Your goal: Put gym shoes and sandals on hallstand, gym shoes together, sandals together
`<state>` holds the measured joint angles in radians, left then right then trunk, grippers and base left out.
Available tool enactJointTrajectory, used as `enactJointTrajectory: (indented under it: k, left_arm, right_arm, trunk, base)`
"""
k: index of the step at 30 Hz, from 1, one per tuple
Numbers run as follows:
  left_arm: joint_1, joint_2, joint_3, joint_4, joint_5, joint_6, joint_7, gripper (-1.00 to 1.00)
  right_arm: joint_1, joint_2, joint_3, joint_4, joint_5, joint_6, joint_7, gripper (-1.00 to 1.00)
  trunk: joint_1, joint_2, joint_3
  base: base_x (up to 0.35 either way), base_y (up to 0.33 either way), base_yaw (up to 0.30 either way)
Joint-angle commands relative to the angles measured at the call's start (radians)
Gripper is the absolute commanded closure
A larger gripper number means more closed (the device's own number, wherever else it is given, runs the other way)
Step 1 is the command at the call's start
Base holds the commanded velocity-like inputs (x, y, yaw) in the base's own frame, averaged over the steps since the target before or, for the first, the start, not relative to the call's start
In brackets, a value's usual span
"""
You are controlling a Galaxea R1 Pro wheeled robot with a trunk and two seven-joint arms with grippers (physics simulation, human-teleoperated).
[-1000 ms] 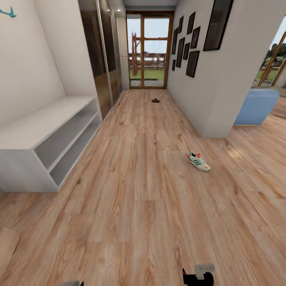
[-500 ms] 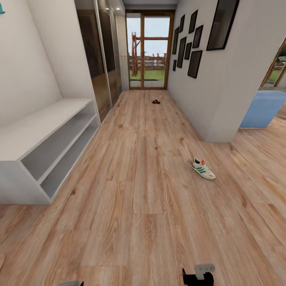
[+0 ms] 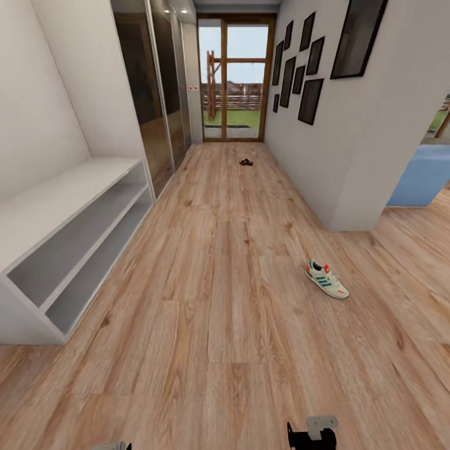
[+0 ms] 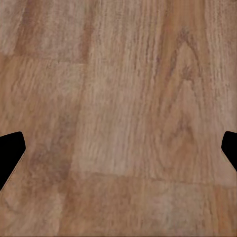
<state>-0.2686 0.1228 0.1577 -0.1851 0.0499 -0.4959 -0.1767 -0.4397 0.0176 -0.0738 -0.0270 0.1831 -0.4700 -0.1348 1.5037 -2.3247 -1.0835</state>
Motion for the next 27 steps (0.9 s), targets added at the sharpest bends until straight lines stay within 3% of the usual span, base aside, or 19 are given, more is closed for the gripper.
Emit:
enactJointTrajectory:
  k: [1, 27]
  left_arm:
    - [0.0, 0.0, 0.006, 0.001, 0.005, -0.001, -0.01, -1.0]
    - [0.0, 0.0, 0.006, 0.001, 0.005, -0.001, -0.01, -1.0]
  right_arm:
    - [-0.001, 0.0, -0.007, 0.001, 0.01, -0.003, -0.005, -1.0]
    - [-0.001, 0.001, -0.007, 0.001, 0.011, -0.003, -0.005, -1.0]
  trunk:
    - [0.0, 0.0, -0.001]
    - [0.0, 0.0, -0.001]
  base:
    - [0.339, 0.0, 0.0]
    - [0.339, 0.0, 0.0]
